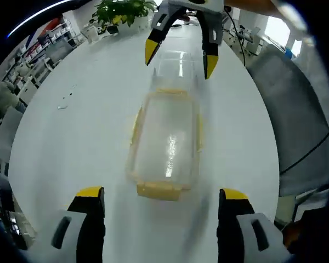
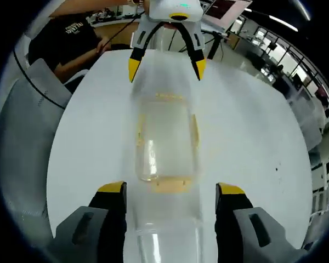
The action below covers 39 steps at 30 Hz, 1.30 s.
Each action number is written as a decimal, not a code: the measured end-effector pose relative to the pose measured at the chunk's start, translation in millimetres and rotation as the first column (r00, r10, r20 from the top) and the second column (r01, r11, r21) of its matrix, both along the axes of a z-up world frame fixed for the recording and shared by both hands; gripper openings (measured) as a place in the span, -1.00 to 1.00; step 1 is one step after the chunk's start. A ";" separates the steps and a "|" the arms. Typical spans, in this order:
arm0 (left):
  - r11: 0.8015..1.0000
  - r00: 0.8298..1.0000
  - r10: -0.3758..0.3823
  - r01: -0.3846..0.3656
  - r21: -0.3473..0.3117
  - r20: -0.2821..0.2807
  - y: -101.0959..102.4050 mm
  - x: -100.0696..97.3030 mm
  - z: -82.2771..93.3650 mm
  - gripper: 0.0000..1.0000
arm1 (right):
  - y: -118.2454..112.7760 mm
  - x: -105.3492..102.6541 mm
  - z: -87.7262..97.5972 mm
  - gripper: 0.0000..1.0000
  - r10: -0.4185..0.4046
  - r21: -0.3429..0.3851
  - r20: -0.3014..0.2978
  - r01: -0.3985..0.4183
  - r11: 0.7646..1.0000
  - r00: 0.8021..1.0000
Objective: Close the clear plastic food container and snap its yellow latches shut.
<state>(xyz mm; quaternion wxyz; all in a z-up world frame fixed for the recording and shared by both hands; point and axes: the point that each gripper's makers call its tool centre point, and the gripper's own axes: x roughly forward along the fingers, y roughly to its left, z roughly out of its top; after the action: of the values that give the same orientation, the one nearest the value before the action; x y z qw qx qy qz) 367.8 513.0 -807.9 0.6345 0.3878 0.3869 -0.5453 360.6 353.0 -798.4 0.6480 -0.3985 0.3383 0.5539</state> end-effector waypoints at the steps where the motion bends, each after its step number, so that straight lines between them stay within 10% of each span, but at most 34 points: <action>1: 1.000 1.000 -0.013 0.013 0.011 -0.009 -2.9 2.0 -8.0 0.62 | 0.6 2.6 -7.9 0.25 0.012 -0.020 -0.004 -0.012 1.000 1.000; 16: 0.989 0.990 -0.119 0.125 0.081 -0.077 -9.6 8.9 -41.5 0.21 | 1.7 3.3 -48.6 0.10 0.055 -0.104 -0.080 -0.063 0.993 0.995; 39: 0.983 0.988 -0.142 0.147 0.110 -0.059 -1.6 9.7 -37.4 -0.31 | 0.4 -1.1 -50.9 -0.25 -0.001 -0.112 -0.138 -0.015 0.994 0.990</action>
<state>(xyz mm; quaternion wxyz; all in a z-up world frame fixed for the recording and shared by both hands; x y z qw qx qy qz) 377.5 511.3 -845.2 0.5601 0.4364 0.4041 -0.5767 359.5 353.4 -849.3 0.5978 -0.3962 0.4116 0.5624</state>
